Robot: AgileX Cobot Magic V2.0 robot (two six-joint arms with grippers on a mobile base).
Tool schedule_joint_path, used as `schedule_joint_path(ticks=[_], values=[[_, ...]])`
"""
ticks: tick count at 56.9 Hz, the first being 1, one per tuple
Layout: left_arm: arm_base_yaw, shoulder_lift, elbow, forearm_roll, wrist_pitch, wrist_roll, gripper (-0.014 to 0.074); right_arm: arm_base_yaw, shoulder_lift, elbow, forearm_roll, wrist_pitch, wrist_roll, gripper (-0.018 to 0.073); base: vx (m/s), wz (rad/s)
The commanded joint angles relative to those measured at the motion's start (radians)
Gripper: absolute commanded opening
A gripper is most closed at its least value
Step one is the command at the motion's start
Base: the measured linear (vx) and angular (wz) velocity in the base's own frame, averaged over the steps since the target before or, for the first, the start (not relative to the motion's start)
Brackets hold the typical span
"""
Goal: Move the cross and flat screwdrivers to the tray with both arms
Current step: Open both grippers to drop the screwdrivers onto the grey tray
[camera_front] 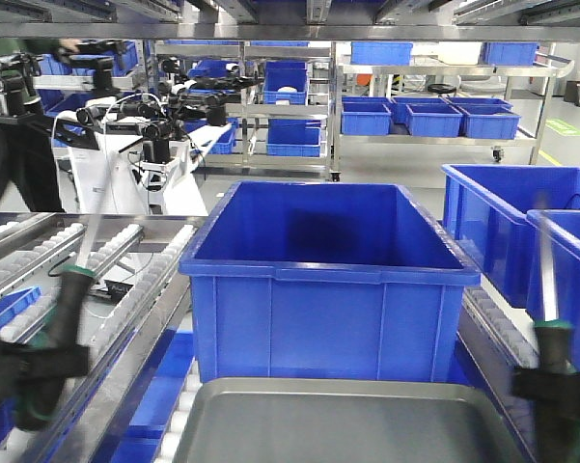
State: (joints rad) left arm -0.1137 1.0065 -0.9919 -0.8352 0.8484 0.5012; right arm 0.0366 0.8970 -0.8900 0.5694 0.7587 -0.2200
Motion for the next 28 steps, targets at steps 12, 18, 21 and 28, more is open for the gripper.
schedule_joint_path(ticks=[12, 18, 21, 28], values=[[-0.226, 0.109, 0.05, -0.152, -0.165, 0.004, -0.0001, 0.079, 0.126, -0.028, 0.12, -0.061, -0.076, -0.0008, 0.0, 0.0], [-0.287, 0.163, 0.064, -0.163, -0.223, 0.005, -0.0001, 0.113, 0.167, -0.028, 0.126, -0.075, -0.072, -0.0008, 0.0, 0.0], [-0.307, 0.195, 0.064, -0.167, -0.252, 0.005, -0.0001, 0.122, 0.19, -0.028, 0.134, -0.076, -0.072, -0.0008, 0.0, 0.0], [-0.327, 0.275, 0.064, -0.208, -0.3, 0.005, -0.0001, 0.133, 0.244, -0.028, 0.164, -0.099, -0.081, -0.0008, 0.0, 0.0]])
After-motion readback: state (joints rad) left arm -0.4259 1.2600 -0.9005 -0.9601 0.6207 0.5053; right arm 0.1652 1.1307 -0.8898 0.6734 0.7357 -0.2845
